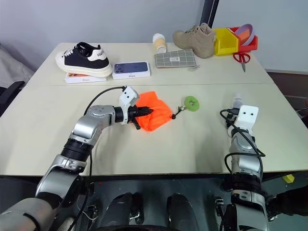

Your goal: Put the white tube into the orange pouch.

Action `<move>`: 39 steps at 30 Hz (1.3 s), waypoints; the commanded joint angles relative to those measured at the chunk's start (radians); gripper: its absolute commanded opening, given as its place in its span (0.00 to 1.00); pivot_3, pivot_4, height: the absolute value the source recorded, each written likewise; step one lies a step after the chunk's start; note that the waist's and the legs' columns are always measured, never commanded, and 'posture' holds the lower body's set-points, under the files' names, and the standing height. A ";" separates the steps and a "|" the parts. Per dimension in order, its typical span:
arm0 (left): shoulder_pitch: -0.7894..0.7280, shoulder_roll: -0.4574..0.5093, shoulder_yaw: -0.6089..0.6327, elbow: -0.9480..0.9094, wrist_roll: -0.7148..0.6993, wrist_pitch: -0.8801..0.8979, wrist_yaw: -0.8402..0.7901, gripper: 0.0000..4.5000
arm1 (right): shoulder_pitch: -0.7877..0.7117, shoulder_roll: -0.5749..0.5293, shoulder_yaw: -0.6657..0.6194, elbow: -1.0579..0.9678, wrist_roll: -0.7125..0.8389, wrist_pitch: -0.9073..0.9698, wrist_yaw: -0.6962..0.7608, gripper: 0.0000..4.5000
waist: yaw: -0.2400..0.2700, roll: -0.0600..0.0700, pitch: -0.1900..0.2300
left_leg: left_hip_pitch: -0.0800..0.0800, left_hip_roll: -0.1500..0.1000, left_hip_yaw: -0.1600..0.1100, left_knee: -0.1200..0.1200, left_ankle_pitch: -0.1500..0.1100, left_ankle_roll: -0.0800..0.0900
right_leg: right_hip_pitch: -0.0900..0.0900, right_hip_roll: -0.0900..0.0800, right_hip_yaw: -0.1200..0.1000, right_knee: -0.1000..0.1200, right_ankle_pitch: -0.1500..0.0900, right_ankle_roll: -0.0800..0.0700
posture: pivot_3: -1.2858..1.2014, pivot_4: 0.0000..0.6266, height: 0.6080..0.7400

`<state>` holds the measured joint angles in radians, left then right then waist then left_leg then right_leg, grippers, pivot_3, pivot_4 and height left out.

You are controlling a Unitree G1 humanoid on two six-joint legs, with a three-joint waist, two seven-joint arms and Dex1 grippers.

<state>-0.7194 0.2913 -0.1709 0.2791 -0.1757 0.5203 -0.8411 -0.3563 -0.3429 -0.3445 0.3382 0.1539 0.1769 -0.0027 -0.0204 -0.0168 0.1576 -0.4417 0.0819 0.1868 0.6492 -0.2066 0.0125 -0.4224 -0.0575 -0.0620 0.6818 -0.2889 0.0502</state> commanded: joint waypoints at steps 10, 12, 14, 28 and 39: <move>-0.017 -0.004 0.020 -0.020 -0.023 -0.011 0.017 0.00 | 0.159 -0.085 0.098 -0.400 0.093 -0.053 0.318 0.31 | 0.003 0.001 0.000 | -0.001 0.000 0.000 -0.001 0.000 0.000 | -0.001 0.000 0.000 0.000 -0.001 0.001 | 0.52 0.24 1.00; -0.017 -0.003 0.020 -0.019 -0.024 -0.011 0.016 0.00 | 0.262 -0.135 0.146 -0.567 0.179 -0.002 0.468 0.31 | 0.004 0.001 0.000 | -0.001 0.000 0.000 -0.001 0.000 0.000 | -0.001 0.000 0.000 0.000 -0.001 0.001 | 0.52 0.24 1.00; -0.018 -0.002 0.019 -0.019 -0.025 -0.010 0.015 0.00 | 0.365 -0.184 0.179 -0.717 0.292 0.079 0.587 0.31 | 0.003 0.001 0.000 | -0.001 0.000 -0.001 -0.001 0.000 0.000 | 0.000 0.000 0.000 0.000 -0.001 0.002 | 0.52 0.24 1.00; -0.032 -0.001 0.012 -0.033 -0.029 -0.001 -0.006 0.00 | 0.380 -0.166 0.356 -0.795 0.270 0.204 0.588 0.31 | 0.009 0.000 0.000 | -0.002 -0.001 -0.002 0.002 -0.005 0.008 | -0.001 -0.004 0.000 0.000 -0.001 0.000 | 0.52 0.24 1.00; -0.031 0.002 0.008 -0.060 -0.024 -0.007 -0.008 0.00 | 0.300 -0.136 0.380 -0.696 0.172 0.186 0.563 0.31 | 0.006 0.000 0.000 | -0.002 -0.001 -0.002 0.002 -0.005 0.008 | -0.001 -0.003 -0.001 0.000 -0.001 0.000 | 0.52 0.24 1.00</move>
<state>-0.7228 0.2922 -0.1710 0.2634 -0.1877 0.5215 -0.8440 -0.0302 -0.4881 0.0346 -0.3453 0.3362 0.3920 0.5680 -0.0141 -0.0168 0.1581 -0.4433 0.0808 0.1845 0.6509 -0.2117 0.0209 -0.4233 -0.0607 -0.0625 0.6817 -0.2897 0.0503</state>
